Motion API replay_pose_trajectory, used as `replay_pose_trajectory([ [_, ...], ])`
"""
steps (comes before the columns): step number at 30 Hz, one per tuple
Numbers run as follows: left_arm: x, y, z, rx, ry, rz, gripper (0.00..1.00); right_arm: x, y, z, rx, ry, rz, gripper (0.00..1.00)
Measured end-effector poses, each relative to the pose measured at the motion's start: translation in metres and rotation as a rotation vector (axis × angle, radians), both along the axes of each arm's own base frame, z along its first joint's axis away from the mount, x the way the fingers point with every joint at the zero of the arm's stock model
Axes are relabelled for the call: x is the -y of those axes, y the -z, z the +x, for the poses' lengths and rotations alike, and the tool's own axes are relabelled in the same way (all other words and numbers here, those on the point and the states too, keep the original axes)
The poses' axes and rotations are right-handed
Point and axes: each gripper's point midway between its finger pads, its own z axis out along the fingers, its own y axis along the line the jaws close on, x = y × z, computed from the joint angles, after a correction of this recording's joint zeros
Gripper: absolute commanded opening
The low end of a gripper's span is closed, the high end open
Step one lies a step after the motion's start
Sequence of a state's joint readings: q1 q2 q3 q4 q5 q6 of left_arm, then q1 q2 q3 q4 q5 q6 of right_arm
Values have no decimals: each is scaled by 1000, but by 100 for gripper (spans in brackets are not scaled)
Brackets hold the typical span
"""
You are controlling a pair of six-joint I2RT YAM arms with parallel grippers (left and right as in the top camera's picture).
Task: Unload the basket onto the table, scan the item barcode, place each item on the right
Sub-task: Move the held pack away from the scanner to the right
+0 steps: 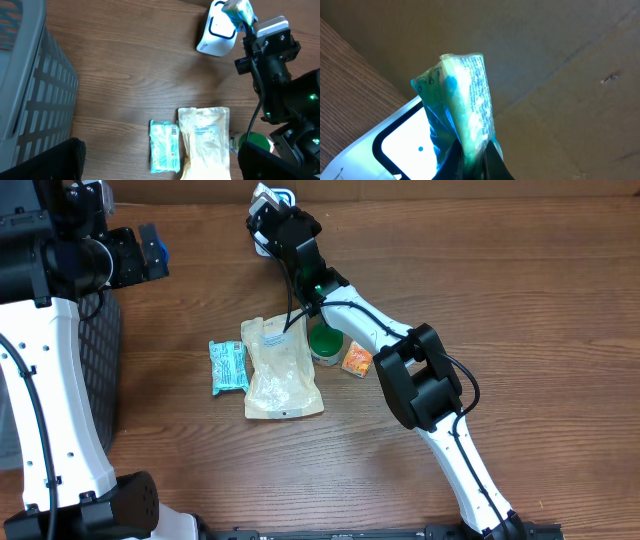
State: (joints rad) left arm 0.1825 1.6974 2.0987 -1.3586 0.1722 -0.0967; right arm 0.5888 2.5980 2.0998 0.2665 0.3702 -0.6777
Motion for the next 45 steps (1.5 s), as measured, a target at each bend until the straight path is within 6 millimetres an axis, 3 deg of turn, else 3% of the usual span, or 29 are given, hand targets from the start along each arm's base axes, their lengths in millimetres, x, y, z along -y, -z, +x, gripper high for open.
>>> replay_pose_trajectory([
  [6, 0, 0, 0, 0, 0, 0, 99, 2, -4, -5, -65, 13, 50, 4],
  [10, 0, 0, 0, 0, 0, 0, 99, 7, -29, -13, -119, 30, 128, 4],
  [15, 0, 0, 0, 0, 0, 0, 99, 9, -88, -43, -238, -14, 285, 4],
  [19, 0, 0, 0, 0, 0, 0, 100, 17, -152, -84, -369, -73, 482, 4],
  [23, 0, 0, 0, 0, 0, 0, 100, 54, -197, -132, -570, -60, 679, 4],
  [26, 0, 0, 0, 0, 0, 0, 99, 90, -215, -161, -698, -31, 777, 4],
  [29, 0, 0, 0, 0, 0, 0, 100, 127, -222, -183, -805, 18, 844, 4],
  [34, 0, 0, 0, 0, 0, 0, 100, 172, -215, -210, -960, 97, 923, 4],
  [45, 0, 0, 0, 0, 0, 0, 99, 267, -185, -231, -1135, 345, 1063, 4],
])
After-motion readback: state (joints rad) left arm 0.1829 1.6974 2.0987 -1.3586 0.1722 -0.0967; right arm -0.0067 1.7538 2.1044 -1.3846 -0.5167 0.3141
